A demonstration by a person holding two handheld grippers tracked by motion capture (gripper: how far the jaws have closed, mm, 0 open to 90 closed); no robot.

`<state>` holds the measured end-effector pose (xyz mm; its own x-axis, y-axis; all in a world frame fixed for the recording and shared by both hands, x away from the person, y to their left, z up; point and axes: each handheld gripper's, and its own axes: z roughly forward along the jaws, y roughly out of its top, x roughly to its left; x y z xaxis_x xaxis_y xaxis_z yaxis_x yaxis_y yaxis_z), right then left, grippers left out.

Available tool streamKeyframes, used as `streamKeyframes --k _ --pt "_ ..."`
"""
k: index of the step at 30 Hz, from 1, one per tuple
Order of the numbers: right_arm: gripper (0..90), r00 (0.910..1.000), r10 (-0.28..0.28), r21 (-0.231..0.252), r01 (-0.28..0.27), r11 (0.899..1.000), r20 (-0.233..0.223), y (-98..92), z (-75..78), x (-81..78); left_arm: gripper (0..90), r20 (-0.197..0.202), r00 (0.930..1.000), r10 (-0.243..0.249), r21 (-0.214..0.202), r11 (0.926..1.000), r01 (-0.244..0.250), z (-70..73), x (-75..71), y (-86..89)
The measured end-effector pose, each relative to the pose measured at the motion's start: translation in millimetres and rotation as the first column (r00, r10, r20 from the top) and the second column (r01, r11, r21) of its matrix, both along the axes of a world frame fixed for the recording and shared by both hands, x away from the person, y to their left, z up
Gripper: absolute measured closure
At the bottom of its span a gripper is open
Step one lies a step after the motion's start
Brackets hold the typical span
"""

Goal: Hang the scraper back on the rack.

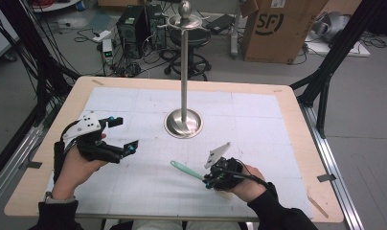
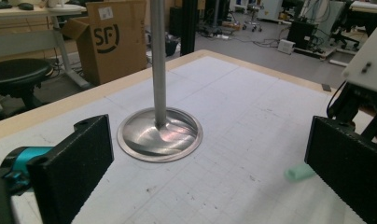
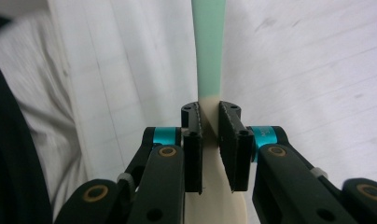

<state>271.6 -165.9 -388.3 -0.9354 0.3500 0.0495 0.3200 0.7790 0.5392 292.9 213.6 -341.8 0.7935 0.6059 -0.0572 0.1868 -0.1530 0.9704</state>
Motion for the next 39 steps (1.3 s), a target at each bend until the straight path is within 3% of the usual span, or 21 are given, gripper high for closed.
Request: streamKeyframes --k 1,3,4,7,9,11,12,14,15,16,18,19,21,22,24,28,31,33,36,37,39 --pt "80.2 0.9994 -0.032 0.060 0.032 0.998 0.011 -7.6 5.6 0.5 1.7 0.000 1.0000 -0.001 0.000 1.0000 0.001 -0.1 -0.3 -0.5" --pt "80.1 0.9989 -0.043 0.084 0.041 0.996 0.019 -10.9 8.0 0.9 1.7 0.001 1.0000 -0.001 0.000 1.0000 0.001 -0.1 -0.7 -0.9" --pt "80.1 0.9969 -0.071 0.134 0.066 0.989 0.034 -17.0 12.7 2.0 1.7 0.007 1.0000 0.002 -0.001 1.0000 -0.002 0.0 -1.0 -1.0" --pt "80.0 0.9932 -0.102 0.192 0.089 0.977 0.056 -23.1 16.9 4.1 1.7 0.015 0.9999 0.005 -0.007 1.0000 -0.005 0.7 -1.1 0.1" --pt "80.0 0.9793 -0.189 0.310 0.158 0.937 0.072 -33.1 19.1 10.7 1.7 0.010 0.9999 0.005 -0.006 1.0000 -0.005 -0.2 -0.8 -0.1" --pt "80.0 0.9687 -0.236 0.340 0.197 0.920 0.078 -38.4 19.8 15.4 1.7 0.002 1.0000 0.003 -0.004 1.0000 -0.003 -1.5 -0.3 -1.2" --pt "80.0 0.9687 -0.236 0.340 0.197 0.920 0.078 -38.4 19.8 15.4 1.7 0.002 1.0000 0.002 -0.001 1.0000 -0.002 -2.0 0.0 -1.6" --pt "80.0 0.9607 -0.269 0.377 0.225 0.898 0.068 -43.3 21.4 19.7 1.7 -0.001 1.0000 -0.001 0.001 1.0000 0.001 -2.6 0.2 -2.3" --pt "80.0 0.9558 -0.287 0.418 0.235 0.877 0.065 -47.5 23.1 23.7 1.7 -0.001 1.0000 -0.002 0.001 1.0000 0.002 -2.7 0.1 -2.6" --pt "80.0 0.9558 -0.287 0.418 0.235 0.877 0.065 -47.5 23.1 23.7 1.7 0.002 1.0000 -0.003 0.002 1.0000 0.003 -2.6 0.0 -2.7" --pt "80.0 0.9542 -0.293 0.436 0.239 0.867 0.059 -50.8 24.3 29.2 1.7 0.006 1.0000 -0.006 -0.003 1.0000 0.006 -2.3 -0.3 -3.0" --pt "80.0 0.9476 -0.313 0.457 0.251 0.853 0.064 -54.2 24.6 35.2 1.7 0.007 1.0000 -0.006 -0.003 1.0000 0.006 -2.2 -0.4 -3.4" --pt "80.0 0.9418 -0.327 0.474 0.255 0.843 0.076 -57.6 25.7 41.2 1.7 0.009 0.9999 -0.011 -0.003 0.9999 0.011 -2.4 -0.5 -4.2" --pt "80.0 0.9418 -0.327 0.474 0.255 0.843 0.076 -57.6 25.7 41.2 1.7 0.009 0.9999 -0.013 0.000 0.9999 0.013 -2.5 -0.6 -4.4" --pt "80.1 0.9349 -0.342 0.499 0.252 0.829 0.096 -61.2 31.8 49.3 1.7 0.007 0.9998 -0.018 0.002 0.9998 0.018 -2.8 -0.7 -4.7" --pt "80.1 0.9322 -0.338 0.511 0.229 0.828 0.129 -62.0 41.9 55.4 1.7 0.010 0.9990 -0.044 -0.004 0.9990 0.045 -3.6 -3.0 -5.7" --pt "80.1 0.9253 -0.344 0.520 0.217 0.826 0.160 -61.9 52.9 60.6 1.7 0.019 0.9987 -0.047 0.027 0.9985 0.047 -4.4 -6.3 -7.0" --pt "80.1 0.9162 -0.359 0.544 0.213 0.812 0.177 -62.7 66.0 68.2 1.7 0.021 0.9984 -0.053 0.029 0.9982 0.053 -4.7 -8.3 -7.1" --pt "80.1 0.9137 -0.363 0.559 0.207 0.803 0.183 -63.9 74.1 73.6 1.7 0.024 0.9984 -0.052 0.025 0.9984 0.051 -4.7 -11.4 -5.1" --pt "80.1 0.9079 -0.370 0.571 0.201 0.796 0.197 -64.6 82.3 78.2 1.7 0.024 0.9985 -0.050 0.023 0.9985 0.049 -4.8 -12.2 -4.0" --pt "80.1 0.9059 -0.373 0.574 0.200 0.794 0.201 -64.8 86.3 80.6 1.7 0.026 0.9987 -0.043 0.021 0.9989 0.042 -4.8 -13.4 -1.6"
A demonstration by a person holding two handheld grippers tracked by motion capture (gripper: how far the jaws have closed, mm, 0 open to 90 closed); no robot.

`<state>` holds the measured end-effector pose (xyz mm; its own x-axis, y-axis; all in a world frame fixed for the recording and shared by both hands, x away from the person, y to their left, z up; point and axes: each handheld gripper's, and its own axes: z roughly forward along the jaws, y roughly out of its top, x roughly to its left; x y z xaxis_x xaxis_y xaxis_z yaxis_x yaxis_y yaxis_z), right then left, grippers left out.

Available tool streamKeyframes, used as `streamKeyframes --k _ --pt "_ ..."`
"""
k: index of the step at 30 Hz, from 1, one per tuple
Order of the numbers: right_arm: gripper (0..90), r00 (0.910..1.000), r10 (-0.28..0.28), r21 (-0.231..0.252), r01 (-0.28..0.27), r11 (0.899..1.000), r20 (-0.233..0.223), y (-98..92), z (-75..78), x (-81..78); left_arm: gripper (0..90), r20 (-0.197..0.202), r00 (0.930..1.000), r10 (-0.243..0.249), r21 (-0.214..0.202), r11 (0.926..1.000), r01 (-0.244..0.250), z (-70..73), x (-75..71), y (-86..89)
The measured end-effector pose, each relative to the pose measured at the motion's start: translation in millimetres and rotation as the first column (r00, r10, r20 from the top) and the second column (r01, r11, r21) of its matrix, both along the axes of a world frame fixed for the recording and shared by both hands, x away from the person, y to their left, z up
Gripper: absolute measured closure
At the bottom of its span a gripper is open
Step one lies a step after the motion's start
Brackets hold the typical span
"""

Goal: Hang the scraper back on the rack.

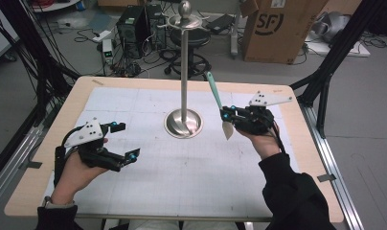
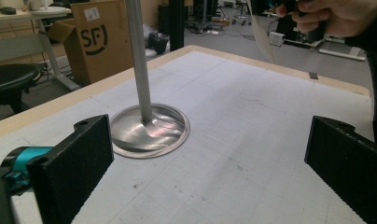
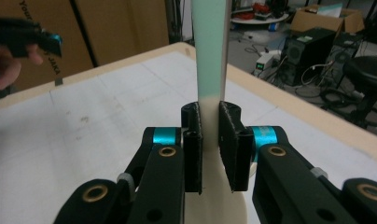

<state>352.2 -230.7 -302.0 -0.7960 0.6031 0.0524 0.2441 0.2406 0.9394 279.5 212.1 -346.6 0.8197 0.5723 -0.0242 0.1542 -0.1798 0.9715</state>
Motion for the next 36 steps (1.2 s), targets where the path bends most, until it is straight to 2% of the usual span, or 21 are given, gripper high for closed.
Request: streamKeyframes --k 1,2,8,12,17,24,33,36 --pt "80.1 0.9998 -0.009 0.011 0.009 1.000 0.016 0.6 7.3 4.9 1.7 -0.001 1.0000 0.002 -0.004 1.0000 -0.002 -0.2 -0.5 1.0" --pt "80.1 0.9998 -0.009 0.011 0.009 1.000 0.016 0.6 7.3 4.9 1.7 -0.001 1.0000 0.007 -0.007 1.0000 -0.007 -0.4 -0.9 1.8" --pt "80.1 0.9989 -0.013 0.045 0.011 0.999 0.045 5.8 28.9 18.1 1.7 -0.002 0.9998 0.018 -0.009 0.9998 -0.019 -0.5 -2.5 5.1" --pt "80.1 0.9978 -0.022 0.063 0.018 0.998 0.063 12.0 43.7 23.7 1.7 -0.004 0.9997 0.024 0.003 0.9997 -0.024 -1.2 -2.5 5.5" --pt "80.1 0.9957 -0.035 0.078 0.028 0.997 0.085 15.0 53.5 26.3 1.7 -0.006 0.9996 0.027 0.009 0.9996 -0.027 -2.0 -2.6 5.1" --pt "80.1 0.9930 -0.049 0.101 0.038 0.994 0.107 14.3 57.8 30.2 1.7 -0.008 0.9995 0.030 0.011 0.9995 -0.030 -2.7 -2.6 5.9" --pt "80.1 0.9908 -0.052 0.110 0.039 0.993 0.124 15.8 62.9 34.0 1.7 -0.010 0.9994 0.034 0.010 0.9994 -0.034 -3.0 -3.1 6.9" --pt "80.1 0.9910 -0.045 0.098 0.033 0.995 0.126 18.8 63.8 35.1 1.7 -0.009 0.9993 0.036 0.009 0.9993 -0.036 -2.7 -3.8 7.0"
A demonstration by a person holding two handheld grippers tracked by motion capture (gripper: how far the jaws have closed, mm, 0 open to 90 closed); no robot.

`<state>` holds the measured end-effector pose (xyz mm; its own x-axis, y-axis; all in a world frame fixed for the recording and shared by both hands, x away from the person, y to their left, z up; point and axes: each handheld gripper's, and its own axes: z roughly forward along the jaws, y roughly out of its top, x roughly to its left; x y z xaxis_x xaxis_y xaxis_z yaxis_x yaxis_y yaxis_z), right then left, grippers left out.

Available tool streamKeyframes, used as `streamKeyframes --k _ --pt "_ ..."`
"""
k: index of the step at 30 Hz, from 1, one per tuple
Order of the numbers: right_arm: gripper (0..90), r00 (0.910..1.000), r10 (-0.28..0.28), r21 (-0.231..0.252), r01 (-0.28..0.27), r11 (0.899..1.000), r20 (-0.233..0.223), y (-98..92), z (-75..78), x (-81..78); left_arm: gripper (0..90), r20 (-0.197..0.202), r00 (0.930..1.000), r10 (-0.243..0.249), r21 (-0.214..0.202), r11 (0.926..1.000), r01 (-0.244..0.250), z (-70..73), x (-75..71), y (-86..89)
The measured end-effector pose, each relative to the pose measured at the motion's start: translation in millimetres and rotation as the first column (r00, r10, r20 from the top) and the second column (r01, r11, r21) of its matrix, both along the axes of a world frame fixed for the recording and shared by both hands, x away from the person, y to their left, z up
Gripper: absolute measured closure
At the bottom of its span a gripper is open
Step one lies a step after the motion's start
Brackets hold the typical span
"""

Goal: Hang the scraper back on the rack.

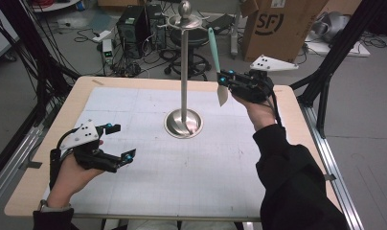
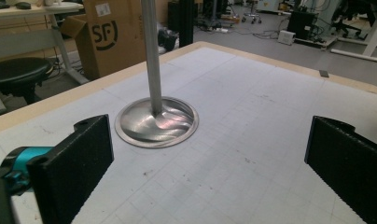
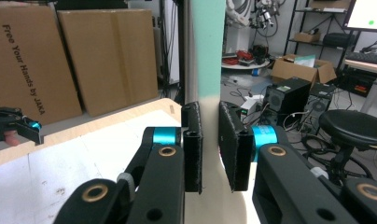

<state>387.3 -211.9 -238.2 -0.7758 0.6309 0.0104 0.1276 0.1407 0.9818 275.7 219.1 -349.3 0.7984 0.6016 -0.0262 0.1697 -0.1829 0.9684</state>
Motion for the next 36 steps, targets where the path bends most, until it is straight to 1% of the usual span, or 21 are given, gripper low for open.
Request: streamKeyframes --k 7,11,16,21,29,36 --pt "80.1 1.0000 0.004 -0.007 -0.004 1.000 0.001 6.7 2.7 2.9 1.7 0.002 1.0000 0.005 0.000 1.0000 -0.005 0.5 -1.0 3.1" --pt "80.1 1.0000 -0.007 -0.005 0.007 1.000 -0.003 8.4 1.4 4.5 1.7 0.001 0.9999 0.013 -0.006 0.9999 -0.013 0.7 -1.7 5.2" --pt "80.1 0.9999 -0.013 -0.003 0.013 1.000 -0.003 10.5 0.3 5.3 1.7 0.000 0.9998 0.020 -0.003 0.9998 -0.020 0.3 -2.3 6.1" --pt "80.1 0.9998 -0.020 0.001 0.020 1.000 0.007 11.0 -0.1 4.9 1.7 0.000 0.9997 0.023 -0.006 0.9997 -0.023 0.5 -3.4 7.0" --pt "80.1 0.9993 -0.034 0.001 0.034 0.999 0.014 9.9 0.1 4.8 1.7 -0.001 0.9998 0.021 0.002 0.9998 -0.021 0.1 -3.3 7.1" --pt "80.1 0.9996 -0.028 0.003 0.028 1.000 -0.004 10.6 -2.2 7.9 1.7 -0.003 0.9997 0.022 0.001 0.9998 -0.022 -0.5 -3.1 6.8"
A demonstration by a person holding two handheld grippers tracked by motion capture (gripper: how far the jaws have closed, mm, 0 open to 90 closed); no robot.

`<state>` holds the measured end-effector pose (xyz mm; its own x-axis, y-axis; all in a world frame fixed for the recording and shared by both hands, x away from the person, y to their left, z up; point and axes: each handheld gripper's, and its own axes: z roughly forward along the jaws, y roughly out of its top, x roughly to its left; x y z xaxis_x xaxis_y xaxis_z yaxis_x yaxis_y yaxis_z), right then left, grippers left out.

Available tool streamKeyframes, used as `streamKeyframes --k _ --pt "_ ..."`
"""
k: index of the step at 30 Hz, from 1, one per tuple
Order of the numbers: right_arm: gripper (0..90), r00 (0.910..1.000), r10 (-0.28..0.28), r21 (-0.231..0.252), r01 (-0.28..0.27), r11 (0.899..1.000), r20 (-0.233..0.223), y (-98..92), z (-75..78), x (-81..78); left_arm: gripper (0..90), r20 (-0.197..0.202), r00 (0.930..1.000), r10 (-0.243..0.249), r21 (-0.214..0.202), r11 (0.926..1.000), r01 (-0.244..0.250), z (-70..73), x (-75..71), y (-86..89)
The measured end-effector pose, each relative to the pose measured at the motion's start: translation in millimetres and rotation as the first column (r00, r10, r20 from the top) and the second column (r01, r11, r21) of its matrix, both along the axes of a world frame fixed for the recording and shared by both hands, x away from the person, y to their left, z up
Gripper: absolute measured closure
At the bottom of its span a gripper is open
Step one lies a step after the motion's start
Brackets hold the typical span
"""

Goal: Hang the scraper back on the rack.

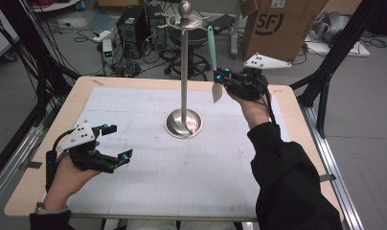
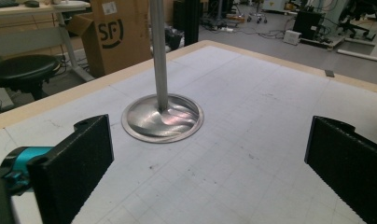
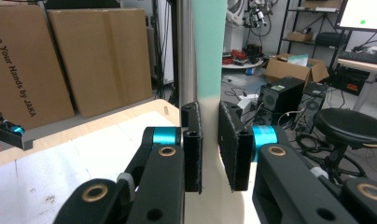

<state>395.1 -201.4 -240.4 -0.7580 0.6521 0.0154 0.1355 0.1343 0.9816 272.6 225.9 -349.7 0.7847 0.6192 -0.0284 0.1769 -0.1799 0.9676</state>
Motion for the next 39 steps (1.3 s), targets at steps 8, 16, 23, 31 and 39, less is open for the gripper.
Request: streamKeyframes --k 8,16,23,31,39 --pt "80.1 0.9999 0.009 -0.005 -0.009 1.000 -0.010 6.1 -3.4 3.3 1.7 -0.001 1.0000 0.002 0.001 1.0000 -0.002 -0.3 0.2 0.6" --pt "80.0 0.9996 0.016 0.000 -0.017 1.000 -0.024 13.3 -6.5 6.9 1.7 0.000 1.0000 0.005 -0.002 1.0000 -0.005 0.1 0.1 1.9" --pt "78.1 0.9998 0.017 -0.006 -0.017 1.000 -0.011 15.5 -7.5 7.6 1.7 0.000 1.0000 0.005 -0.001 1.0000 -0.005 0.0 0.6 2.0" --pt "55.1 0.9998 0.014 0.011 -0.014 1.000 0.010 12.6 -9.8 0.3 1.7 -0.003 0.9999 0.010 -0.007 0.9999 -0.010 -1.1 2.1 2.9" --pt "31.7 0.9989 0.044 0.005 -0.044 0.999 -0.019 1.3 -30.5 -7.7 1.7 -0.006 0.9999 0.011 -0.009 0.9999 -0.011 -3.2 4.7 2.2"
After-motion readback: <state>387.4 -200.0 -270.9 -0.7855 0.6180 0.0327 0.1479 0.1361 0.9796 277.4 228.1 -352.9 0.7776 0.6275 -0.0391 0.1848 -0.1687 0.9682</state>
